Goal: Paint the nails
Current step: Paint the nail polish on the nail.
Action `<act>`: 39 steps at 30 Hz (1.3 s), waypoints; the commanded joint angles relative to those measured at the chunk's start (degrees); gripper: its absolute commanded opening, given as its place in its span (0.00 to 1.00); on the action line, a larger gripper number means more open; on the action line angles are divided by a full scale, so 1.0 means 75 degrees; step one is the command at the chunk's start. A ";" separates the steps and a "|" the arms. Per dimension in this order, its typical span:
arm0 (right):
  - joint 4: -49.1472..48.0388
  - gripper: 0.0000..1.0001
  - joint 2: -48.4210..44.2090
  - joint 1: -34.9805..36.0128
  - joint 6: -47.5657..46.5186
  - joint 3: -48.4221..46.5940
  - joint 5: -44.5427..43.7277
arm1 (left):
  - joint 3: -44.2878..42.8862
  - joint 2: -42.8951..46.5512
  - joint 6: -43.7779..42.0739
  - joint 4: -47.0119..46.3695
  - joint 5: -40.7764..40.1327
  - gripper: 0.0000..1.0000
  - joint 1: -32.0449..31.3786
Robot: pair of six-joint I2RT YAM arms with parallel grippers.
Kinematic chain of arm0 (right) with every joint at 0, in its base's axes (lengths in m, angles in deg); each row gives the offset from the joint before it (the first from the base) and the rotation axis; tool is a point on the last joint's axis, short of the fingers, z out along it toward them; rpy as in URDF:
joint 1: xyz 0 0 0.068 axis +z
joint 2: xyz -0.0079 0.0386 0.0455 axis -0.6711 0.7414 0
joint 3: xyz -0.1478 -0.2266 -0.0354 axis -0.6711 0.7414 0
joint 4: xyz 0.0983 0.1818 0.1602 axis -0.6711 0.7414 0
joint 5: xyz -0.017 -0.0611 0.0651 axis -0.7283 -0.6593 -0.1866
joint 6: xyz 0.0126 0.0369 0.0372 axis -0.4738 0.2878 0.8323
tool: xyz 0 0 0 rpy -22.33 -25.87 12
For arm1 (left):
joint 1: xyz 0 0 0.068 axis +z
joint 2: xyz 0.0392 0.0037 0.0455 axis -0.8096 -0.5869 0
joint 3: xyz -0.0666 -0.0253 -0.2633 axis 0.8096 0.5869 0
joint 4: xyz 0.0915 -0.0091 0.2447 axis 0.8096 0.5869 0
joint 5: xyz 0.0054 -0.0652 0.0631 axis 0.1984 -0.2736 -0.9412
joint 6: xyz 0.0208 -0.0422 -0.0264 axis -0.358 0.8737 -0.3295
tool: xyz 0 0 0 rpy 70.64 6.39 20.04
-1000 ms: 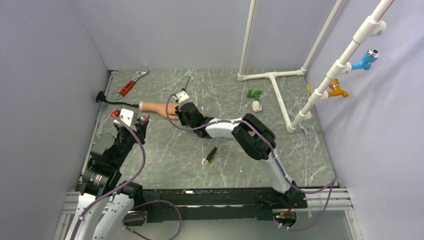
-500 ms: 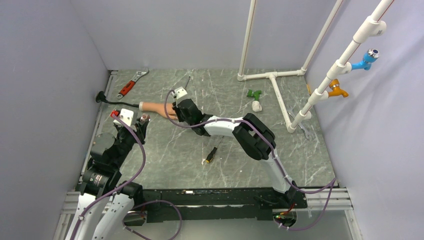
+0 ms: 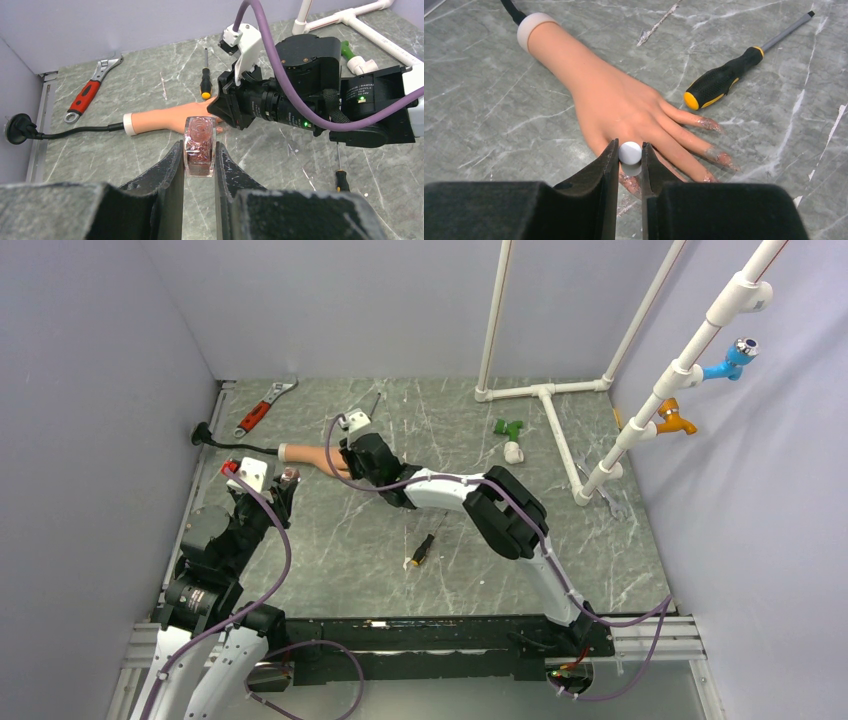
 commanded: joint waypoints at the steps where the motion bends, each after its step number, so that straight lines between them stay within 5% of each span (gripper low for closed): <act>1: -0.0099 0.00 0.0148 0.0093 0.0127 -0.0294 0.0066 | -0.0230 0.0017 0.0041 -0.0389 0.0023 0.00 0.0034; 39: -0.0238 0.00 -0.0145 0.0007 -0.0052 0.0446 -0.0319 | -0.0230 -0.0018 0.0028 -0.0379 0.0055 0.00 0.0034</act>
